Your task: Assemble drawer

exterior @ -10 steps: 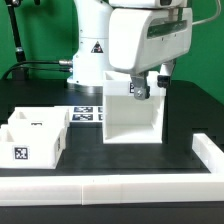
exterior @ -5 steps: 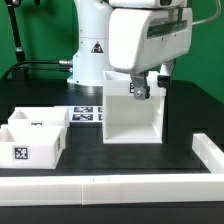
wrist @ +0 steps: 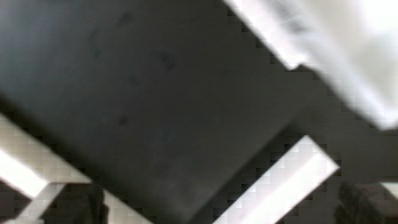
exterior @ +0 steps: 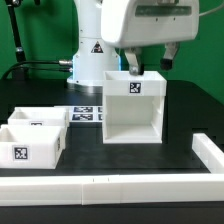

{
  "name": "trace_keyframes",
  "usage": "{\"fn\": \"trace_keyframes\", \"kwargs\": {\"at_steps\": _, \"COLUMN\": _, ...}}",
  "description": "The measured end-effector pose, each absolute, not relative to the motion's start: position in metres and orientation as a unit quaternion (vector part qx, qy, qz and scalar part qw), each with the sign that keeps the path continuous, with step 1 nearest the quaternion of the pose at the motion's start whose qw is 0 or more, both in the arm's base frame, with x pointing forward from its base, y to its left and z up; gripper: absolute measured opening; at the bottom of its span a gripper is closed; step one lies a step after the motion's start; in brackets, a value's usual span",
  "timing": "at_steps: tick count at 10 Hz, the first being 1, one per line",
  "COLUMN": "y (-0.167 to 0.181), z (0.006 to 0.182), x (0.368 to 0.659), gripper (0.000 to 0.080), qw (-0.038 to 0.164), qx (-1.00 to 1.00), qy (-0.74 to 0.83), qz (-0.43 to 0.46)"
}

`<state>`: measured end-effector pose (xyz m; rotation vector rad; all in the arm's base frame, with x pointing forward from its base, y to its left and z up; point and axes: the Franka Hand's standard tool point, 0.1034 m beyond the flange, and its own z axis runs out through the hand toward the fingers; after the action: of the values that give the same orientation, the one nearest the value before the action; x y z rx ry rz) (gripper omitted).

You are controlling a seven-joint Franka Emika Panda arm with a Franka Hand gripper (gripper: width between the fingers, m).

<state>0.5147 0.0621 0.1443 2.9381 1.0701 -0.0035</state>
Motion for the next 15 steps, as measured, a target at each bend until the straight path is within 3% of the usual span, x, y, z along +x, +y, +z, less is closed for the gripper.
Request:
{"fn": "trace_keyframes", "kwargs": {"at_steps": 2, "y": 0.070, "z": 0.151, "x": 0.490, "gripper": 0.0650, "qw": 0.005, "qx": 0.959, "qy": 0.283, "qz": -0.008}}
{"fn": "trace_keyframes", "kwargs": {"at_steps": 7, "y": 0.070, "z": 0.150, "x": 0.487, "gripper": 0.0650, "qw": -0.001, "qx": 0.962, "qy": 0.272, "qz": -0.012}}
{"fn": "trace_keyframes", "kwargs": {"at_steps": 8, "y": 0.069, "z": 0.148, "x": 0.475, "gripper": 0.0650, "qw": 0.004, "qx": 0.981, "qy": 0.196, "qz": -0.009}}
{"fn": "trace_keyframes", "kwargs": {"at_steps": 10, "y": 0.081, "z": 0.138, "x": 0.446, "gripper": 0.0650, "qw": 0.013, "qx": 0.994, "qy": 0.108, "qz": -0.027}}
{"fn": "trace_keyframes", "kwargs": {"at_steps": 15, "y": 0.089, "z": 0.120, "x": 0.424, "gripper": 0.0650, "qw": 0.008, "qx": 0.997, "qy": 0.057, "qz": -0.049}}
